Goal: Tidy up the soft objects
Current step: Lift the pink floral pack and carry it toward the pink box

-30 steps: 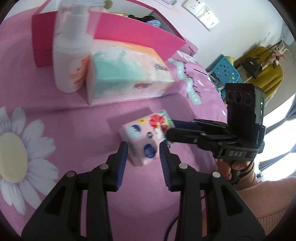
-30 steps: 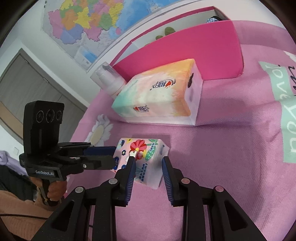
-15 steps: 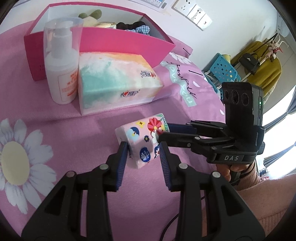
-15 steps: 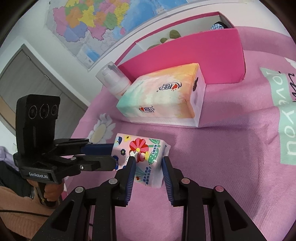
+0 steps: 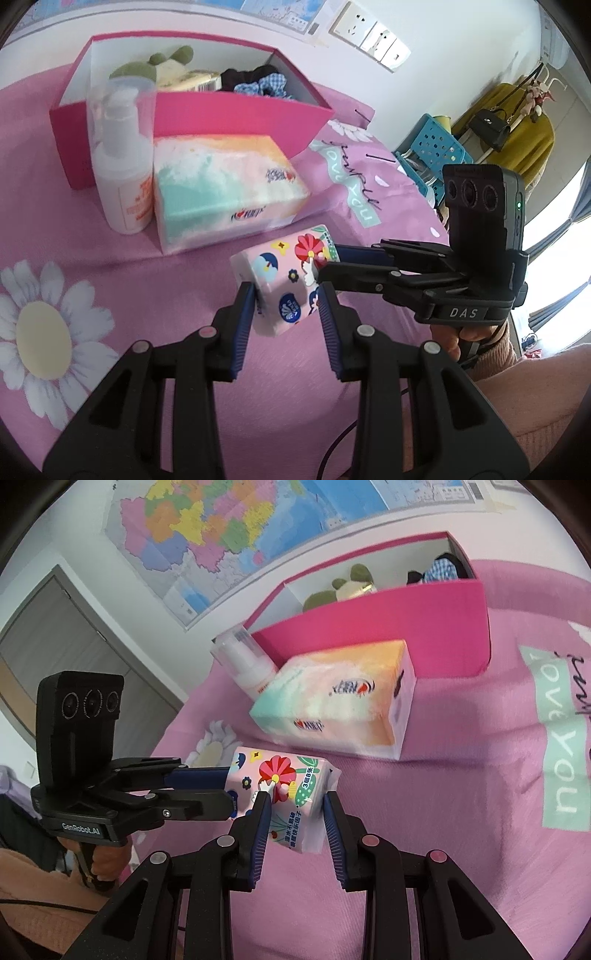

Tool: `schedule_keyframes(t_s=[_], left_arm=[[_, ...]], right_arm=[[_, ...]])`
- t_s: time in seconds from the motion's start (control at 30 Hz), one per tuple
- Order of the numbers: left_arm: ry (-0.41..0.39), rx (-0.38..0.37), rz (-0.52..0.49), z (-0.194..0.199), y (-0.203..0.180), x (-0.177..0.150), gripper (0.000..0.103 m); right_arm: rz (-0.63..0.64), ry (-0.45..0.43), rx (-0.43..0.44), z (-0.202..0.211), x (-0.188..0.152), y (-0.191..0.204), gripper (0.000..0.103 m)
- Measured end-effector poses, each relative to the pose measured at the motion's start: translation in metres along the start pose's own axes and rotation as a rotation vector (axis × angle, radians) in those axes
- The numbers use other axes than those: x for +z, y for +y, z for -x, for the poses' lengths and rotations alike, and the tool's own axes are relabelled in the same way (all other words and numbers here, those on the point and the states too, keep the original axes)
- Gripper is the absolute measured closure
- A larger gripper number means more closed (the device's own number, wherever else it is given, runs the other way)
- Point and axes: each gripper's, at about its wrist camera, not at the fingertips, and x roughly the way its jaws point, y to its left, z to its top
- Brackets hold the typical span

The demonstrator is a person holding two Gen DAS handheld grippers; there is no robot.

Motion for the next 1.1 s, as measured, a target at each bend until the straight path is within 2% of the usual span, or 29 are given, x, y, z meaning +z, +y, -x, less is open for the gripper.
schedule_keyframes(t_s=[0.43, 1.1], left_arm=[[-0.063, 0.025, -0.046, 0.012, -0.01, 0.022, 0.066], [-0.098, 0.053, -0.087, 0.015, -0.017, 0.042, 0.066]], right_arm=[[0.044, -0.081, -0.003, 0.017, 0.024, 0.007, 0.072], [0.063, -0.135, -0.014, 0.027, 0.041, 0.007, 0.072]])
